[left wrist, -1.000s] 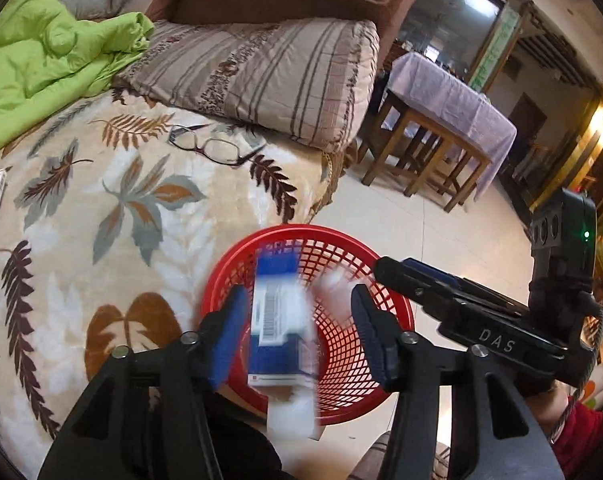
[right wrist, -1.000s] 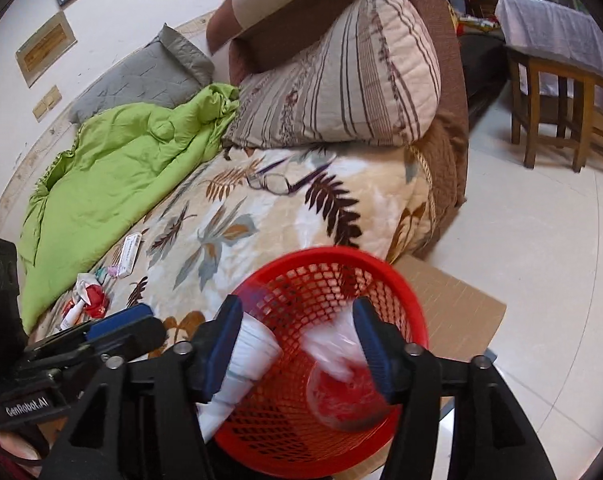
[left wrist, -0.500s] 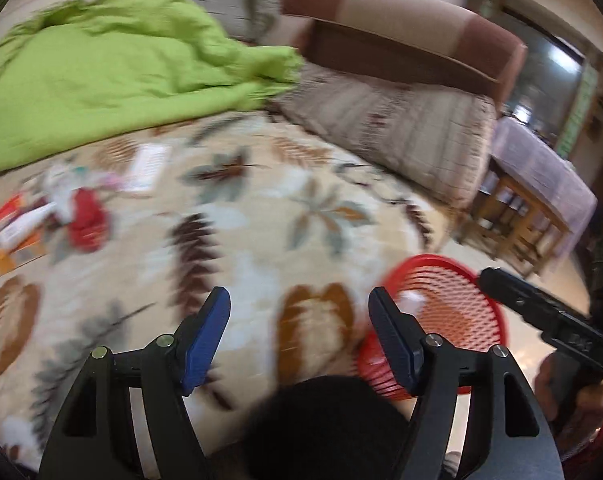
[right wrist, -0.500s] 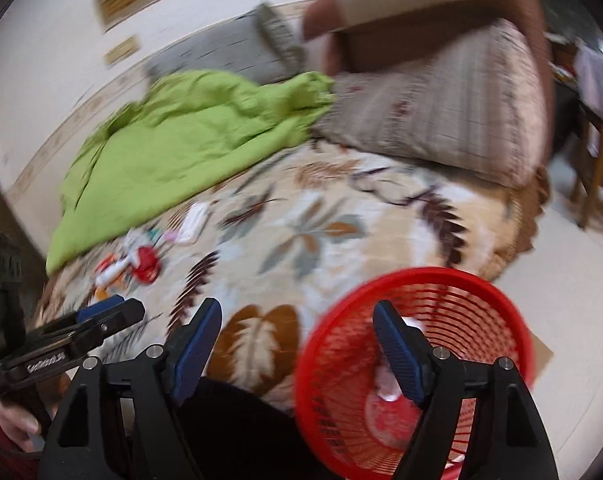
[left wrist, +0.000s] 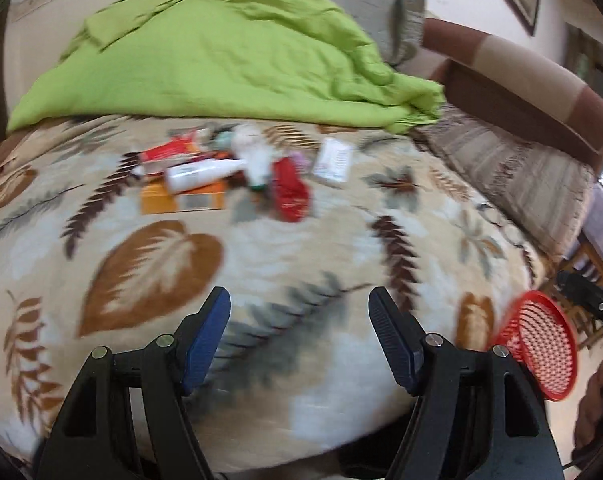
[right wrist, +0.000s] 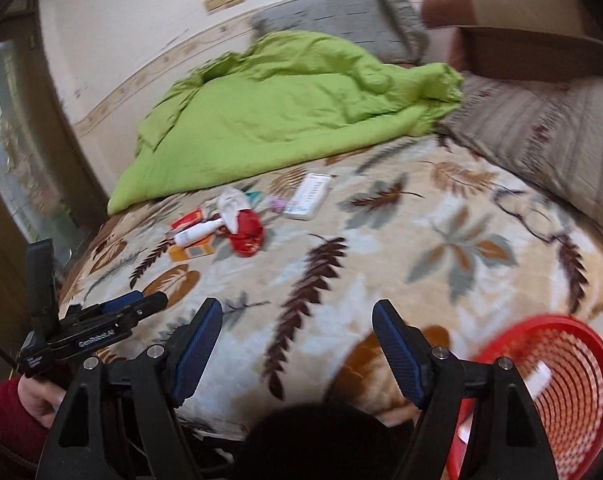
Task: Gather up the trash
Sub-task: 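Move both open grippers back toward the trash pile, then grasp the red plastic bag with the right gripper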
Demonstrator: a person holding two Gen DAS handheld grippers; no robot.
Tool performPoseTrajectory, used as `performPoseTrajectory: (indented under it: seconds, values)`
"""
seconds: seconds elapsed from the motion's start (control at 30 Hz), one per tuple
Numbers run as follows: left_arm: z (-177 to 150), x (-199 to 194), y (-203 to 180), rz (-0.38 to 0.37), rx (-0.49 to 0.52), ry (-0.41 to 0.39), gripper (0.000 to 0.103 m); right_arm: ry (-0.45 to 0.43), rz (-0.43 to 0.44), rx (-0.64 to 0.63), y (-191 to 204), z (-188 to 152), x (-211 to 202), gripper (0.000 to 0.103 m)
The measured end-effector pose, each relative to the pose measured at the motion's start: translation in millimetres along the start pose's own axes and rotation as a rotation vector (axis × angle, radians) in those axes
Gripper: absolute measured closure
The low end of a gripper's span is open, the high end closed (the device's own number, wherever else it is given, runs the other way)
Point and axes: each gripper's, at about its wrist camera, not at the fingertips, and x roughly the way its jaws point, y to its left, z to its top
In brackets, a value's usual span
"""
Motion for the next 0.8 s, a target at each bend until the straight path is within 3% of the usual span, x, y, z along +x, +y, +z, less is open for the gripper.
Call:
performPoseTrajectory:
  seconds: [0.17,0.3,0.5,0.7,0.73,0.8]
  values:
    - [11,12,29,0.081,0.025,-0.009,0.032,0.054,0.065,-0.019,24,22,44,0.021]
    - [16,26,49,0.136,0.001,-0.011,0.032,0.137,0.117,0.007,41,45,104,0.021]
    - [18,37,73,0.135,-0.080,0.005,0.032,0.278,0.118,0.041,62,60,206,0.021]
    - [21,39,80,0.102,-0.103,-0.002,0.032,0.315,0.051,0.058,73,71,282,0.022]
    - [22,40,80,0.097,-0.101,-0.001,0.032,0.309,0.038,0.059,72,72,289,0.030]
    - [26,42,80,0.089,-0.091,0.003,0.032,0.315,0.034,0.057,71,70,299,0.073]
